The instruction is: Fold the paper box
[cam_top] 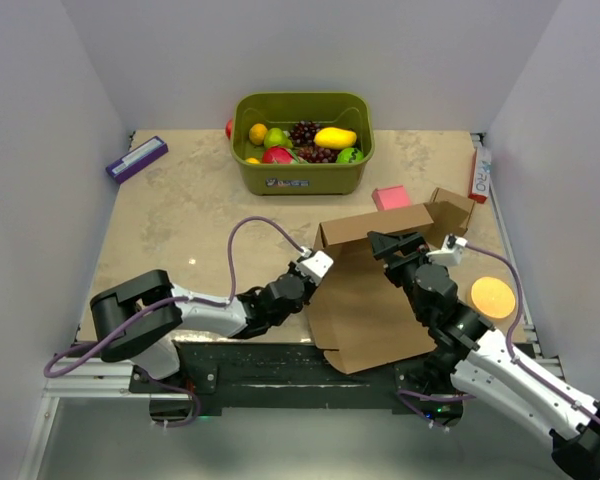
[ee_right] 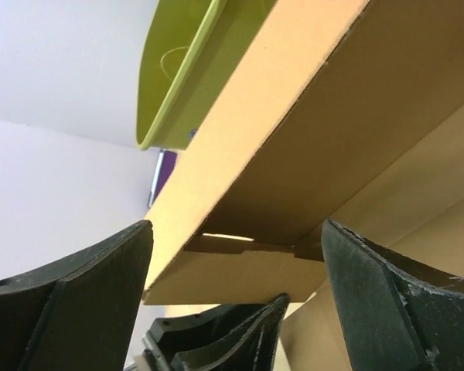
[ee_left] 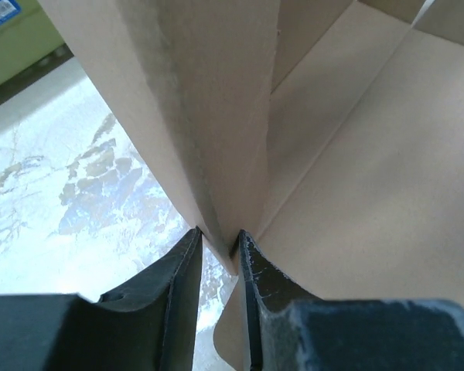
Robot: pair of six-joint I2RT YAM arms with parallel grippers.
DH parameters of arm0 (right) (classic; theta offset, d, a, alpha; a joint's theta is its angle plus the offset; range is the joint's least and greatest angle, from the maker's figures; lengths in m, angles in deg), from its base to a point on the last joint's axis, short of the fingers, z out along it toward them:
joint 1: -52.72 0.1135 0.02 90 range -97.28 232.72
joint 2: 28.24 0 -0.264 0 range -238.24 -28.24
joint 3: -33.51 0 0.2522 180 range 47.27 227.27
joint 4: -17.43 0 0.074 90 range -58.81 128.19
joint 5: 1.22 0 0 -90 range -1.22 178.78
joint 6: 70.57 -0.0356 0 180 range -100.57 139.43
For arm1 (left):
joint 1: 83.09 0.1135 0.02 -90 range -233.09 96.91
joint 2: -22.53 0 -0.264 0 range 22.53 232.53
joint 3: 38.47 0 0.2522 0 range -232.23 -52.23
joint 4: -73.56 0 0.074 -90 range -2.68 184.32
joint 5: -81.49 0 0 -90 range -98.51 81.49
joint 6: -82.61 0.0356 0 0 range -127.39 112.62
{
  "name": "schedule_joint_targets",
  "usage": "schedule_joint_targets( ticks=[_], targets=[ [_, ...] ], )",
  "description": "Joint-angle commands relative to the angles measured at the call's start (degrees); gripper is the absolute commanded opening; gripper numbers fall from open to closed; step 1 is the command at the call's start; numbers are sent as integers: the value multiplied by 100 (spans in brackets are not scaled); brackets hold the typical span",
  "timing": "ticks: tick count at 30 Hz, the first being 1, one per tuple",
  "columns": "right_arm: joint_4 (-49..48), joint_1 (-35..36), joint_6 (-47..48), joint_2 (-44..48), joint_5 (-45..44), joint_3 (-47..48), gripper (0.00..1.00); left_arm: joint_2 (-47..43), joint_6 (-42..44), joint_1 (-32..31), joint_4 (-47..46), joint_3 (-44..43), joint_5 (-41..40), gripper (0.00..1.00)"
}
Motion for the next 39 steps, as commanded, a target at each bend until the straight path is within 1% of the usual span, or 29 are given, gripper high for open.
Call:
schedule_joint_targets(
  ticks=[1, 5, 9, 10, 11, 13, 14, 17, 20, 21, 22, 25, 27, 29, 32, 34, 37, 38, 39],
  targets=[
    [-551, 26, 79, 79, 67, -186, 94, -103, 262, 74, -282, 138, 418, 7],
    [-762, 26, -70, -141, -73, -204, 93, -50, 254, 92, -475, 226, 453, 7],
    [-1096, 34, -114, -317, -301, -274, 88, 29, 227, 109, -572, 235, 471, 7],
    [-1157, 26, -141, -352, -354, -301, 85, 38, 227, 109, -599, 243, 506, 7],
    [-1271, 26, -202, -422, -459, -353, 80, 46, 227, 101, -677, 261, 515, 8],
    [-1395, 26, -307, -493, -539, -432, 76, 55, 210, 101, -748, 279, 576, 8],
    [-1517, 17, -438, -510, -565, -528, 71, 55, 184, 101, -792, 313, 585, 8],
    [-1772, 26, -711, -546, -705, -757, 65, 81, 175, 109, -836, 331, 603, 8],
    [-2071, 34, -931, -563, -829, -985, 54, 108, 192, 109, -950, 366, 664, 8],
    [-2142, 26, -967, -563, -855, -1030, 49, 117, 192, 101, -985, 401, 682, 8],
    [-2203, 26, -1002, -581, -908, -1065, 47, 117, 192, 118, -1003, 393, 734, 8],
    [-2309, 26, -1046, -590, -969, -1092, 45, 152, 218, 109, -1056, 402, 796, 9],
    [-2397, 34, -994, -598, -1005, -1083, 46, 178, 227, 109, -1056, 419, 814, 8],
    [-2415, 26, -967, -616, -1092, -1066, 49, 187, 227, 118, -1065, 428, 831, 8],
    [-2485, 26, -950, -721, -1172, -1039, 49, 170, 262, 109, -1091, 446, 875, 8],
    [-2520, 17, -950, -783, -1189, -1022, 47, 152, 271, 109, -1091, 446, 893, 8],
    [-2573, 26, -941, -871, -1189, -987, 36, 108, 280, 109, -1074, 446, 928, 9],
    [-2573, 17, -941, -880, -1181, -969, 31, 99, 263, 109, -1048, 446, 928, 9],
    [-2573, 26, -941, -897, -1172, -969, 24, 73, 245, 109, -1039, 437, 919, 11]
  ],
)
